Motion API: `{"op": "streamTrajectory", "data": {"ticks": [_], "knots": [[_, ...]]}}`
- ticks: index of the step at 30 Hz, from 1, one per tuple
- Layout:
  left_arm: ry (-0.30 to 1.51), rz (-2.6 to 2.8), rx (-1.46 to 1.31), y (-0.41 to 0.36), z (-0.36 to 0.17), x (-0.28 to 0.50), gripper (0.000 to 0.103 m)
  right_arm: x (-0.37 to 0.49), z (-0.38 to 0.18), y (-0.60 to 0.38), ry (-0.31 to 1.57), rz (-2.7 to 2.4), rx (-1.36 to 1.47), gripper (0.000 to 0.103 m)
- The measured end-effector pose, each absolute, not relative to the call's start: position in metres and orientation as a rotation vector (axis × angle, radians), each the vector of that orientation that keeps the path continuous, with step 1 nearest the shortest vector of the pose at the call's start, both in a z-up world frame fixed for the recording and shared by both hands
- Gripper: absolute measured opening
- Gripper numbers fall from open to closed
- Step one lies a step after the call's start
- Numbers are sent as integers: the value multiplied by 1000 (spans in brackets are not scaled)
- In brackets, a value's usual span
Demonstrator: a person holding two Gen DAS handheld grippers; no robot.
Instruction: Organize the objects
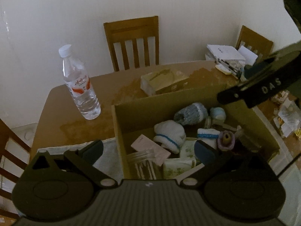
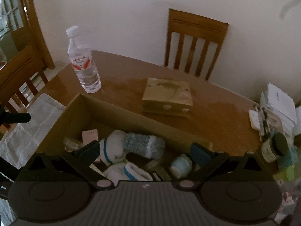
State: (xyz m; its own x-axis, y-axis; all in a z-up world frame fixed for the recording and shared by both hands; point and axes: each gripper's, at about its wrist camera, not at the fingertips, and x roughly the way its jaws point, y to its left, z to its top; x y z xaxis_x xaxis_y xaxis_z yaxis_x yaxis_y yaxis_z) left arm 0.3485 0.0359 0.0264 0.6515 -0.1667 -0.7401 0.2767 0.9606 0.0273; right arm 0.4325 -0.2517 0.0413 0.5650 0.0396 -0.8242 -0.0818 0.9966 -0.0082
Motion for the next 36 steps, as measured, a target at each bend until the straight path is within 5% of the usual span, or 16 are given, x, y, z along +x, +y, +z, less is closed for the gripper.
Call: {"op": "streamTrajectory", "data": {"ticks": [19,36], "knots": [[999,-64,5,28,-6,272,102,306,-19,-228,1141,-158,82,103],[1041,-79,-6,21,28,252,102,273,16,-220,1114,-206,179,103]]}}
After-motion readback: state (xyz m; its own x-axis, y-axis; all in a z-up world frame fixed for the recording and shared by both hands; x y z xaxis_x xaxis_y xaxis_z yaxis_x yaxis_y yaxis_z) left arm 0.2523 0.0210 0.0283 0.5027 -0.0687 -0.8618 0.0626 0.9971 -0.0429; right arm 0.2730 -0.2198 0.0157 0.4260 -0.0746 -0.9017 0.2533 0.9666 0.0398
